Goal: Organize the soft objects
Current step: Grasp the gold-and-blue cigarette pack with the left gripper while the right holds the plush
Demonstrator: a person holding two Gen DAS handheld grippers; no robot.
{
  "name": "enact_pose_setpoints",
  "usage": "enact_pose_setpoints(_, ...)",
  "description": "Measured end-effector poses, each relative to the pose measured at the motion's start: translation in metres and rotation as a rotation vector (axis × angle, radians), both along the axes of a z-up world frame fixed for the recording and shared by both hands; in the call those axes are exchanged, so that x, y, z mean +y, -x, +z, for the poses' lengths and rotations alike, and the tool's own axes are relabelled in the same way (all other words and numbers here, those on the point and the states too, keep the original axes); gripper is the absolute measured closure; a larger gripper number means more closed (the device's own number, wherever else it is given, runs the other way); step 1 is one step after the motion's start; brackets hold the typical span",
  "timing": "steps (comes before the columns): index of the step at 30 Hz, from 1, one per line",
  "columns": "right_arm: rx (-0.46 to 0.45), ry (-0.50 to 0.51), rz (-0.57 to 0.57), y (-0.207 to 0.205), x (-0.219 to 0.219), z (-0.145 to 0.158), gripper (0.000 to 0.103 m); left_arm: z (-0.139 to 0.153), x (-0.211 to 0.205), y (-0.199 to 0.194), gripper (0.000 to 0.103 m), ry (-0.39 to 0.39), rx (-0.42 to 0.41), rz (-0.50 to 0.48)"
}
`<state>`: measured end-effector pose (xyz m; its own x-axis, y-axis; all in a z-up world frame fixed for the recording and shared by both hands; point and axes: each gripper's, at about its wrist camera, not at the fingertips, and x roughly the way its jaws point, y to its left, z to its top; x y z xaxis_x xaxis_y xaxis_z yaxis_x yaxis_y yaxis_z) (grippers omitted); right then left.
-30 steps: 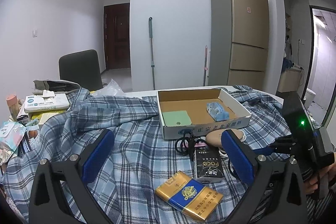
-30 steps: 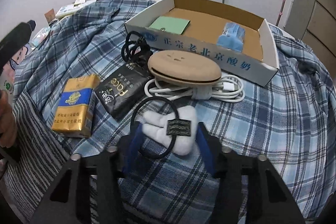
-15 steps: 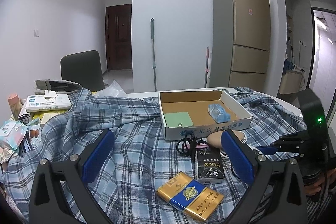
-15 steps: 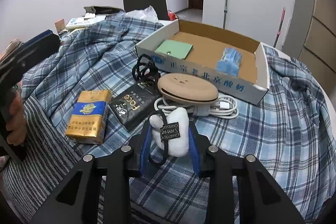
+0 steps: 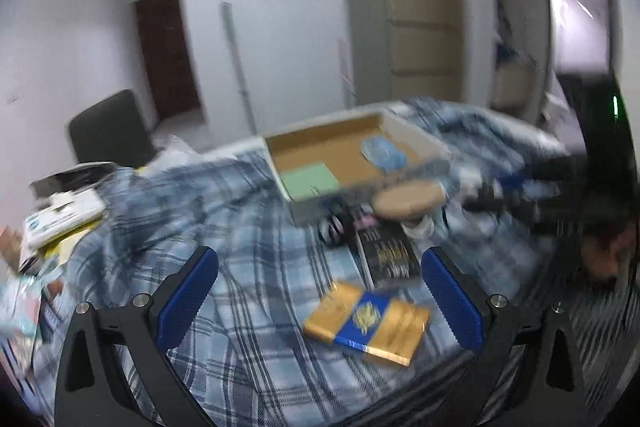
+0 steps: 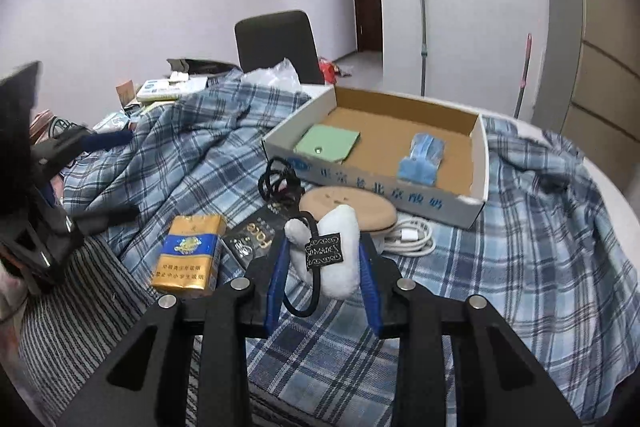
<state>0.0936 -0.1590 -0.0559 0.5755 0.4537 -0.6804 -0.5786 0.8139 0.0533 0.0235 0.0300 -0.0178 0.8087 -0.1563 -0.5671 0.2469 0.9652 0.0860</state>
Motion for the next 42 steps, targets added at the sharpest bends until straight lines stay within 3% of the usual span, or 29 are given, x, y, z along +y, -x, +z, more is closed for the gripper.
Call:
enact_pose_setpoints(3, -0.021, 0.002, 0.01, 0.004, 0.002, 0.003, 0.071, -0.011, -0.002, -0.008, 0.0, -0.03, 0.103, -0.121)
enact_pose_setpoints(5, -0.028, 0.002, 0.012, 0.005, 0.001, 0.003, 0.071, -0.014, -0.003, -0.014, 0.0, -0.069, 0.13, -0.099)
enact_pose_setpoints(8, -0.021, -0.011, 0.017, 0.005, -0.001, 0.003, 0.071, -0.017, 0.001, -0.023, 0.0, -0.004, 0.209, -0.142)
enact_pose_setpoints(13, -0.005, -0.029, 0.022, 0.005, -0.003, 0.002, 0.071, -0.031, -0.013, -0.032, 0.0, -0.045, 0.307, -0.265)
enact_pose_setpoints(15, -0.005, -0.03, 0.028, 0.006, -0.003, 0.002, 0.071, -0.037, -0.015, -0.035, 0.0, -0.028, 0.341, -0.308)
enact_pose_setpoints(18, -0.007, -0.029, 0.035, 0.008, -0.002, 0.002, 0.071, -0.04, -0.018, -0.037, 0.0, -0.011, 0.34, -0.37)
enact_pose_setpoints(23, -0.007, -0.032, 0.039, 0.009, -0.002, 0.002, 0.071, -0.056, -0.033, -0.047, 0.0, -0.107, 0.395, -0.379)
enact_pose_setpoints(30, -0.017, -0.025, 0.052, 0.013, 0.0, 0.003, 0.071, -0.075, -0.024, -0.066, 0.0, -0.054, 0.496, -0.356)
enact_pose_setpoints(34, -0.002, -0.024, 0.048, 0.01, 0.0, 0.001, 0.071, -0.073, -0.021, -0.065, 0.011, -0.026, 0.481, -0.376)
enact_pose_setpoints(38, 0.011, -0.036, 0.029, 0.006, -0.003, 0.0, 0.071, -0.073, -0.021, -0.063, 0.011, -0.028, 0.481, -0.372)
enact_pose_setpoints(42, 0.016, -0.036, 0.019, 0.003, -0.004, -0.002, 0.071, -0.061, -0.018, -0.049, 0.012, -0.045, 0.406, -0.362)
